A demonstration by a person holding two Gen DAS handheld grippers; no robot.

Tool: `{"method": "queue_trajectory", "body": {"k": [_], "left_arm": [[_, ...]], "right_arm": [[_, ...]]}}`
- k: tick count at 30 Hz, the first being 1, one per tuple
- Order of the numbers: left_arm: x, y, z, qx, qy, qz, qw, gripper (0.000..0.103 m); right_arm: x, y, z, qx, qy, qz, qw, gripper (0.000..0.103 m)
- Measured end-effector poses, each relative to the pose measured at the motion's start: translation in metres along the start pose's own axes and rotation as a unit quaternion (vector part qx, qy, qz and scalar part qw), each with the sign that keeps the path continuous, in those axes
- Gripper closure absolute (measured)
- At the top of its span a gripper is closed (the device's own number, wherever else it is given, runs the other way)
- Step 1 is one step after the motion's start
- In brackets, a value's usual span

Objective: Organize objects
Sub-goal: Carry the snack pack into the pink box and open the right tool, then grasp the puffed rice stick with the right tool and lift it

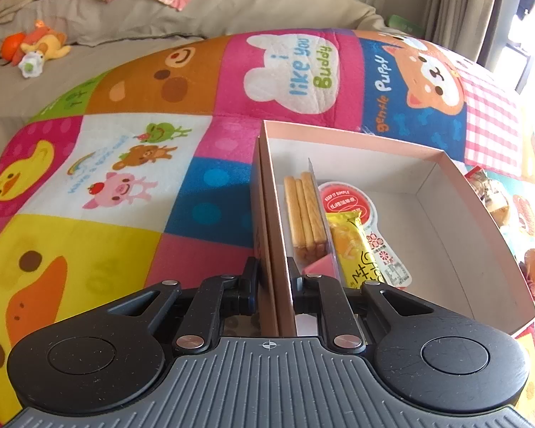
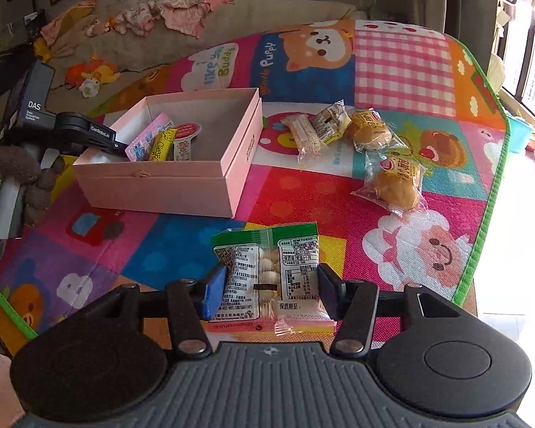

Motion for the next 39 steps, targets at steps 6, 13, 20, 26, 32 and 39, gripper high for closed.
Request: {"method": "queue_trajectory", "body": {"k": [6, 13, 20, 26, 32, 39], "left_arm": [[0.0, -0.001, 0.0, -0.002, -0.003, -0.001, 1.0, 0.086], [0.002, -0.003, -0.001, -0.008, -0.012, -0.005, 0.9999, 0.085], [0.005, -0.004, -0.002, -0.01, -0.021, -0.012, 0.9997, 0.084], [0.006, -0.005, -0.002, -0.011, -0.024, -0.013, 0.9996, 0.084], [0.005, -0.007, -0.002, -0.016, -0.019, -0.024, 0.9994, 0.084], [0.006, -0.015, -0.003, -0.05, -0.015, -0.051, 0.9973, 0.084]], "right_arm": [[0.033, 0.031, -0.017, -0.027, 0.046, -0.021, 0.998, 0.049], [0.073, 0.091, -0.002, -0.076, 0.084, -0.037, 0.993, 0.049], [0.098, 0.119, 0.046, -0.077, 0.089, -0.029, 0.993, 0.048], [0.082, 0.118, 0.057, -0.066, 0.086, -0.002, 0.994, 0.037], [0.019, 0.109, 0.041, -0.09, 0.006, 0.02, 0.996, 0.026], [-0.045, 0.1, 0.057, -0.072, -0.053, 0.072, 0.993, 0.024]]}}
Point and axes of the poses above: each gripper's, at about its wrist camera, not at the fingertips, and z roughly the way its jaws point, x to its left, y to its top, the point moved 4 cm from there along z, roughly the way its jaws point, and after that the axes turned 11 degrees about z, right-handed, at the moved point
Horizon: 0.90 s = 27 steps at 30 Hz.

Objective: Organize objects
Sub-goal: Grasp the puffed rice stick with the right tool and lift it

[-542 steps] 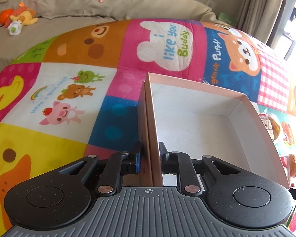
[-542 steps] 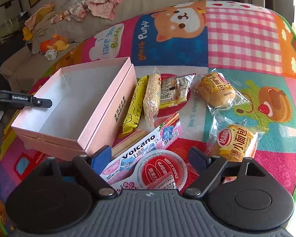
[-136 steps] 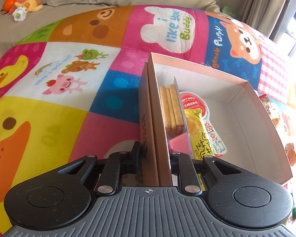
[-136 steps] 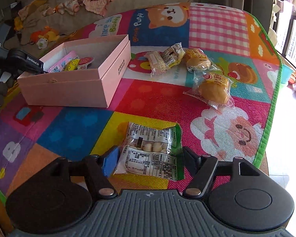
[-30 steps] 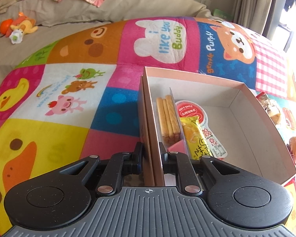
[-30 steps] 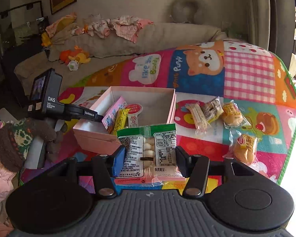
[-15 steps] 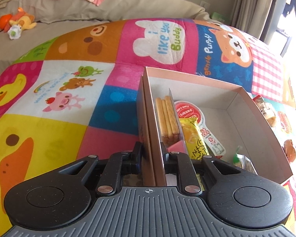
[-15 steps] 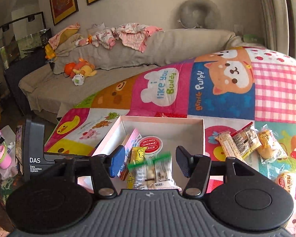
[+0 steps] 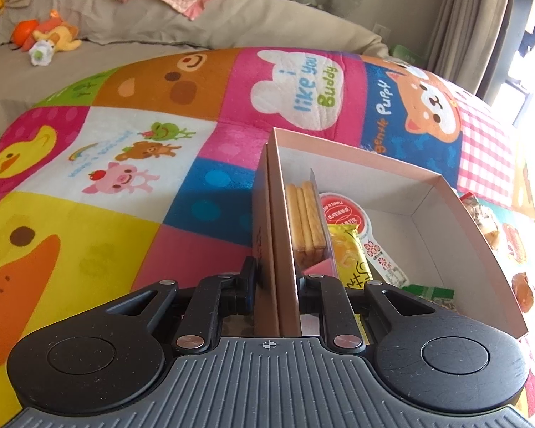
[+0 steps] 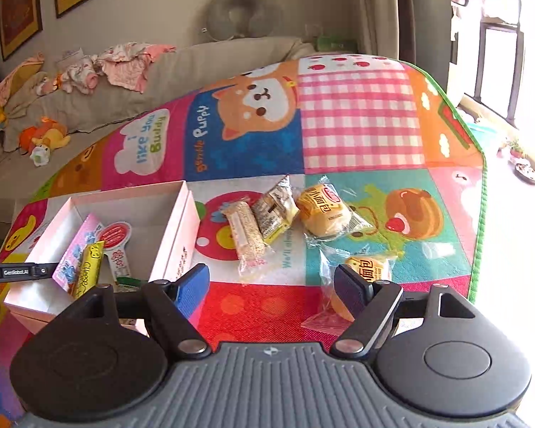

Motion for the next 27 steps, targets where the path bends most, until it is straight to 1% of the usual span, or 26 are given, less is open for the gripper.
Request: {"method": "queue_trajectory", "body": {"k": [1, 6, 9, 11, 15, 18, 22, 25, 26, 27], "left_arm": [[0.0, -0.002, 0.0, -0.003, 0.001, -0.001, 1.0, 0.084], [0.001, -0.004, 0.004, 0.003, -0.002, 0.001, 1.0, 0.084], [0.001, -0.005, 0.004, 0.002, -0.002, 0.005, 1.0, 0.084], [0.001, -0.005, 0.004, 0.002, -0.004, 0.005, 1.0, 0.084], [0.004, -0.005, 0.005, 0.0, -0.012, -0.001, 0.9999, 0.083], [0.004, -0.006, 0.004, -0.001, -0.015, -0.003, 0.9999, 0.083], [0.004, -0.006, 0.004, -0.002, -0.018, -0.006, 0.9998, 0.082], [0.004, -0.006, 0.004, -0.002, -0.019, -0.008, 0.9998, 0.082], [0.005, -0.006, 0.004, -0.002, -0.02, -0.009, 0.9998, 0.082], [0.005, -0.006, 0.004, -0.002, -0.021, -0.009, 0.9997, 0.082]], "right_arm": [[-0.004, 0.0, 0.006, 0.002, -0.005, 0.004, 1.0, 0.024], [-0.012, 0.011, 0.036, 0.006, -0.028, 0.011, 1.0, 0.024], [-0.006, 0.026, 0.051, 0.001, -0.034, -0.004, 0.999, 0.024], [0.002, 0.038, 0.064, 0.003, -0.031, -0.014, 0.999, 0.024], [0.016, 0.063, 0.098, 0.02, -0.018, -0.003, 1.0, 0.025], [0.026, 0.078, 0.13, 0.027, -0.021, 0.001, 0.999, 0.029], [0.039, 0.09, 0.175, 0.026, -0.059, -0.014, 0.998, 0.03], [0.04, 0.097, 0.189, 0.011, -0.09, -0.057, 0.994, 0.03], [0.035, 0.099, 0.191, 0.019, -0.093, -0.057, 0.994, 0.029], [0.03, 0.1, 0.192, 0.034, -0.088, -0.048, 0.994, 0.024]]}}
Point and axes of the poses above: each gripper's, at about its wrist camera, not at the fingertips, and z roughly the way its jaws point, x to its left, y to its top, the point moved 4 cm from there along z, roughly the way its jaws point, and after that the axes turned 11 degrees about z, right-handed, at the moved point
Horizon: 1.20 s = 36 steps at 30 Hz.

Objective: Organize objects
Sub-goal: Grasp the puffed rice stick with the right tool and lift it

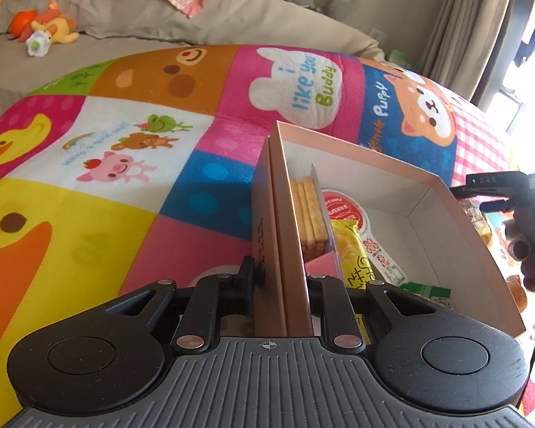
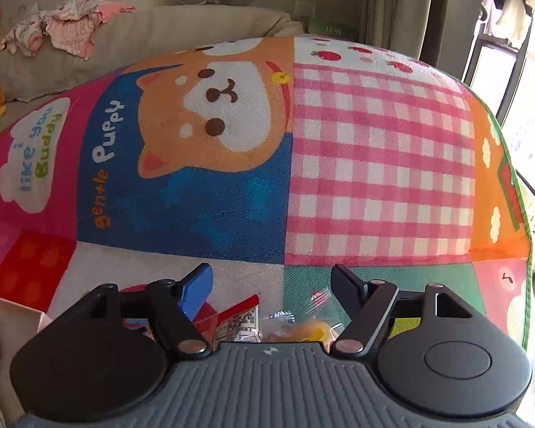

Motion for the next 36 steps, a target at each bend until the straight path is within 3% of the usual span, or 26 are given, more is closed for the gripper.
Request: {"method": "queue_trajectory", "body": {"k": [2, 7, 15, 24, 29, 31, 36], "left_arm": [[0.0, 0.0, 0.0, 0.0, -0.001, -0.001, 1.0, 0.082], [0.0, 0.0, 0.0, 0.0, 0.0, -0.001, 1.0, 0.082], [0.002, 0.0, 0.001, 0.005, -0.001, -0.01, 0.9999, 0.082], [0.002, -0.001, 0.004, 0.021, 0.003, -0.021, 0.9996, 0.082], [-0.001, -0.001, 0.004, 0.025, 0.012, -0.01, 0.9996, 0.084], [-0.001, 0.0, 0.004, 0.026, 0.013, -0.007, 0.9995, 0.084], [0.0, 0.002, 0.005, 0.031, 0.01, -0.002, 0.9995, 0.084]], "right_arm": [[-0.013, -0.004, 0.008, 0.054, 0.034, 0.015, 0.998, 0.014], [-0.028, -0.024, 0.013, 0.072, 0.027, 0.003, 0.997, 0.013], [-0.055, -0.048, -0.031, 0.09, 0.058, 0.01, 0.994, 0.032], [-0.075, -0.113, -0.107, 0.129, 0.115, 0.034, 0.984, 0.032], [-0.061, -0.095, -0.127, 0.065, 0.135, 0.024, 0.988, 0.032], [-0.051, -0.082, -0.117, 0.066, 0.151, 0.033, 0.986, 0.033], [-0.013, -0.056, -0.071, 0.083, 0.156, 0.022, 0.984, 0.046]]}}
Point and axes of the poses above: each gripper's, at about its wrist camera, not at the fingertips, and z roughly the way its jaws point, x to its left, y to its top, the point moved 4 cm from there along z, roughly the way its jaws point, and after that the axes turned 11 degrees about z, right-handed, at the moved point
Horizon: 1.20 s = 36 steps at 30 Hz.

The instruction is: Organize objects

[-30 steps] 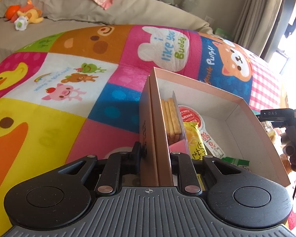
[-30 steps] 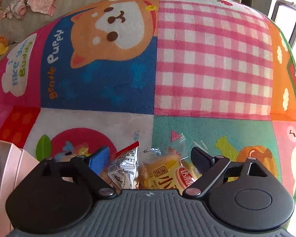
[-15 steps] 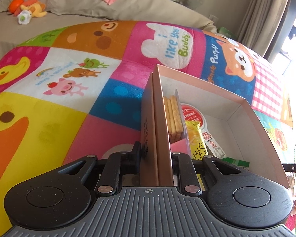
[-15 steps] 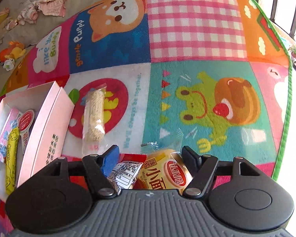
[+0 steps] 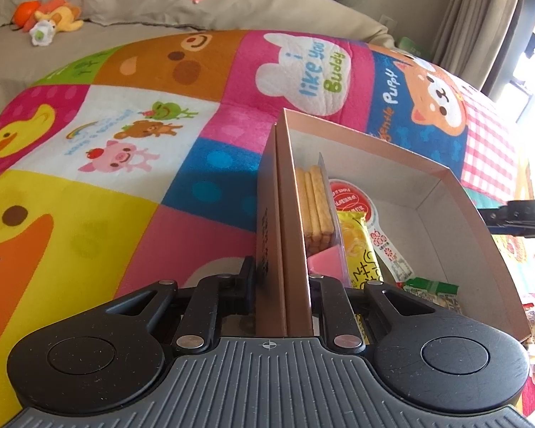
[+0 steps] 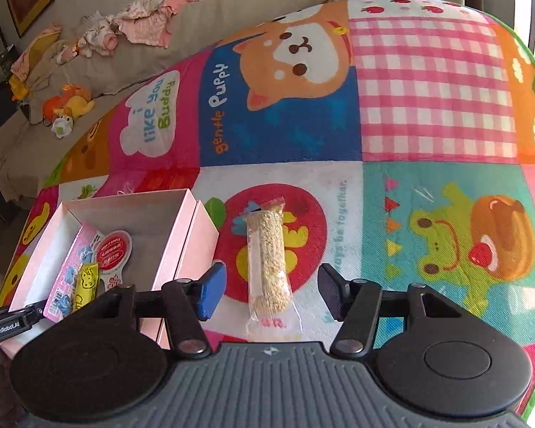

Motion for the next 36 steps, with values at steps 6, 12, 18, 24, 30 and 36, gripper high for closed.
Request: {"method": "queue_trajectory", "body": {"k": [6, 12, 18, 24, 30, 36], "left_arm": [[0.002, 0.0, 0.001, 0.002, -0.009, 0.008, 0.9999, 0.083], [0.001, 0.0, 0.001, 0.002, -0.008, 0.013, 0.9999, 0.083], [-0.002, 0.003, 0.001, 0.014, -0.004, 0.026, 0.9996, 0.084], [-0.007, 0.005, 0.002, 0.028, 0.005, 0.043, 0.9987, 0.084], [-0.005, 0.004, 0.001, 0.034, 0.004, 0.035, 0.9988, 0.084], [-0.006, 0.004, 0.001, 0.036, 0.005, 0.041, 0.9985, 0.084]], "right_arm": [[0.007, 0.015, 0.06, 0.047, -0.039, -0.002, 0.998, 0.07], [0.003, 0.005, 0.019, 0.037, -0.034, 0.008, 0.999, 0.075], [0.004, -0.026, -0.079, 0.0, 0.007, 0.012, 1.0, 0.075], [0.009, -0.093, -0.139, 0.019, 0.018, 0.002, 1.0, 0.074], [0.023, -0.166, -0.133, 0.072, 0.018, -0.028, 0.997, 0.074], [0.023, -0.195, -0.131, 0.076, 0.028, -0.027, 0.996, 0.07]]}}
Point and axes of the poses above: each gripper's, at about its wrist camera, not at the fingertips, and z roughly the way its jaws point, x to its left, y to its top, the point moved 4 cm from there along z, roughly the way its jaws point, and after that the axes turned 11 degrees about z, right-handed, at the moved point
